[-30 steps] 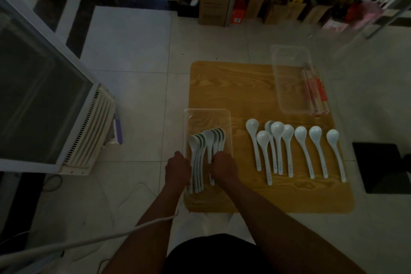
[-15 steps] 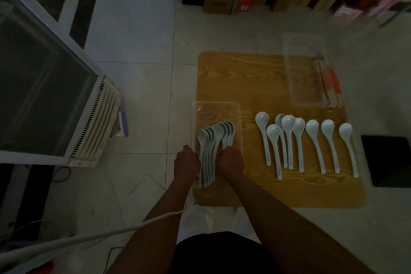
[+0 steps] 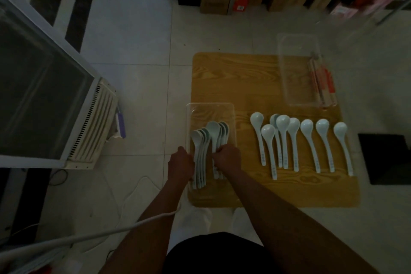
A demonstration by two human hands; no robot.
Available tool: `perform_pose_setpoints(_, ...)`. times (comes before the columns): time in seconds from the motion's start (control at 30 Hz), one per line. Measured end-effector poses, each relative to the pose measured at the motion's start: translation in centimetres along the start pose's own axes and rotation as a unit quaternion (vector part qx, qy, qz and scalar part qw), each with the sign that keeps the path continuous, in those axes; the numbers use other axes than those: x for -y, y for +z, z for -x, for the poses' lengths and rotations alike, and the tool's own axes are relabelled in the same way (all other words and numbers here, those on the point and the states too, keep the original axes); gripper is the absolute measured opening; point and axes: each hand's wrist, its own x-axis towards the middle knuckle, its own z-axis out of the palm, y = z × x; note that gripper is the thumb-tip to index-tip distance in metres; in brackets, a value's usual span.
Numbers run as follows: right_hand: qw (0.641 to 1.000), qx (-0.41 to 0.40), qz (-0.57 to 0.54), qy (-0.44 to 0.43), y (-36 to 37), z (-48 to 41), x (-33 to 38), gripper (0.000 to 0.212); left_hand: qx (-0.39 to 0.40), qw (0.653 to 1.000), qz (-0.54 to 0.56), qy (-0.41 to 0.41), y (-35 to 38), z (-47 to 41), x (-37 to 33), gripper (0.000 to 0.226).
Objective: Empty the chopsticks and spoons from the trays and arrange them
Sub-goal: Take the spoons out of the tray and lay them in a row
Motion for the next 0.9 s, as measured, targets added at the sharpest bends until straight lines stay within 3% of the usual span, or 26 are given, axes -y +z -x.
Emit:
perform_pose_setpoints(0.33, 0.990, -0.062, -0.127, -0.013, -8.2, -2.3, -0.3, 0.016, 0.016, 1.000, 0.019, -0.001, -0.1, 0.0, 0.1, 0.015)
perform_pose_setpoints(0.47, 0.992, -0.117, -0.041, -0.001, -14.0, -3.3, -5.5, 0.022, 0.008, 1.000, 0.012, -0.003, 0.4, -0.2, 0.1, 0.017)
perform_pose_setpoints(0.6, 0.989, -0.111, 0.068, 0.064, -18.2, -4.4, -12.1, 0.030, -0.001, 1.000, 0.015, -0.018, 0.3, 0.2, -0.6, 0.016)
perform_pose_setpoints(0.9, 0.990, -0.076, 0.064, 0.097, -20.3, -6.1, -16.2, 0.024, -0.005, 0.999, -0.001, -0.047, 0.4, -0.1, -1.0, 0.016)
